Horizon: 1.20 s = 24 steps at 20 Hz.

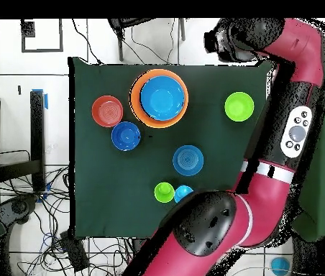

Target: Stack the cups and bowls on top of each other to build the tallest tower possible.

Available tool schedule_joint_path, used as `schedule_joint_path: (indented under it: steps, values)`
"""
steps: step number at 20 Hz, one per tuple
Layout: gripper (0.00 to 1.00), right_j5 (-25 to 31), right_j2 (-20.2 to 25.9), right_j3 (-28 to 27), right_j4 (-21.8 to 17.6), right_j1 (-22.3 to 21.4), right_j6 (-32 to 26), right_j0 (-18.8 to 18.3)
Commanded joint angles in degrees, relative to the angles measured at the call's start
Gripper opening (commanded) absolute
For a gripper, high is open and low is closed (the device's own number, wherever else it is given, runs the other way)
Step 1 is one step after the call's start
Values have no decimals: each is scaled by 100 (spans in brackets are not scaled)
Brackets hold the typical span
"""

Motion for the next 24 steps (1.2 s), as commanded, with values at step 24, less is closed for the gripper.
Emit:
schedule_joint_path:
  steps: [24]
  values:
    - [100, -1970, 366, 1284, 443, -95, -1447, -336]
